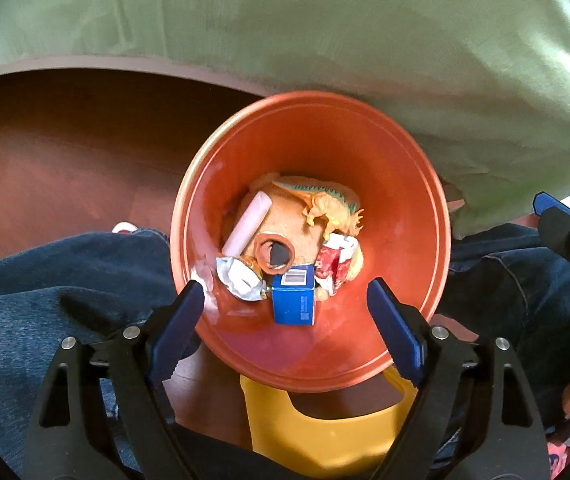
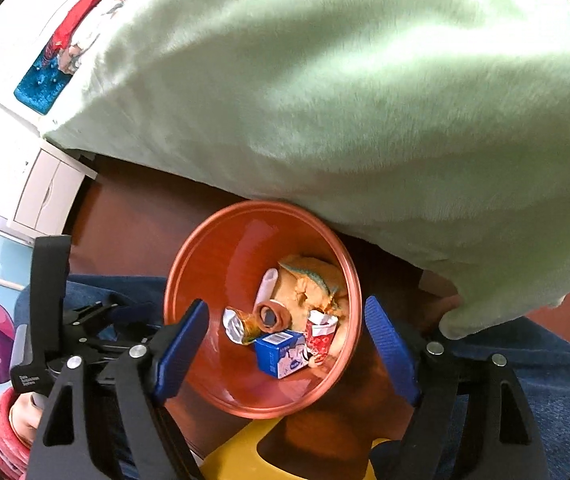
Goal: Collect trash
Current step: 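Carry the sock and dinosaur over the orange bowl and open both grippers, then grasp the wooden block with the left gripper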
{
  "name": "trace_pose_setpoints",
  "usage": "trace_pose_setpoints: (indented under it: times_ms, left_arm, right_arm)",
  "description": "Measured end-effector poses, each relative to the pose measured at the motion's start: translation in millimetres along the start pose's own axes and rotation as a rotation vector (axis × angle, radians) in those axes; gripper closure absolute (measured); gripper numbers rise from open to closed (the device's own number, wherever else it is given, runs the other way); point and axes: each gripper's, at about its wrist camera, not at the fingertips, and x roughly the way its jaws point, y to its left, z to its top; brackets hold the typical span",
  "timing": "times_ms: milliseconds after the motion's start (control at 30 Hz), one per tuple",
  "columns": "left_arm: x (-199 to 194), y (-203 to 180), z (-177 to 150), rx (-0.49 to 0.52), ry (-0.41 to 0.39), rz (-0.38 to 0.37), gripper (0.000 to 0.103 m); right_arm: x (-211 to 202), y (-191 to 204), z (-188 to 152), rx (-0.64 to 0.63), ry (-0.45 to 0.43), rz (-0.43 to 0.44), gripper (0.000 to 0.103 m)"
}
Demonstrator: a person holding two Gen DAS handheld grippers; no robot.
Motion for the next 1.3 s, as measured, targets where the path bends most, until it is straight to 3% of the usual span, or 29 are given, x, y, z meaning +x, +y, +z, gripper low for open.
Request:
trace_pose_setpoints:
  times_ms: [267, 600, 800, 933, 1067, 1300]
  left_arm:
    - [-34.9, -5.4, 7.9, 0.027, -0.097, 0.033, 0.021]
    - [-139.6, -2.1, 47.2, 0.022, -0.402, 0.056, 0.021]
    - [-178.4, 2.9, 84.3, 0.008, -0.529, 0.069, 0.017]
    - [-198.6, 8.0, 125.8, 0.019, -0.630, 0.097, 0.016]
    - [-207.7, 9.5, 179.6, 0.025, -0.676, 0.134, 0.016]
    - [-186.1, 6.1, 278.4, 0.031, -0.628, 0.133, 0.016]
  right_arm:
    - [-24.7, 7.5, 5.3, -0.002, -0.053, 0.047, 0.023]
    - [-91.6, 28.4, 40.9, -0.042, -0.232, 0.137, 0.021]
    - [-121.8, 38.3, 57.7, -0.072, -0.329, 0.152, 0.020]
    - [-129.0, 41.5, 64.5, -0.083, -0.357, 0.152, 0.020]
    - [-129.0, 44.8, 69.3, -0.087, -0.370, 0.158, 0.020]
    - [-130.6, 44.6, 80.3, -0.081, -0.395, 0.134, 0.020]
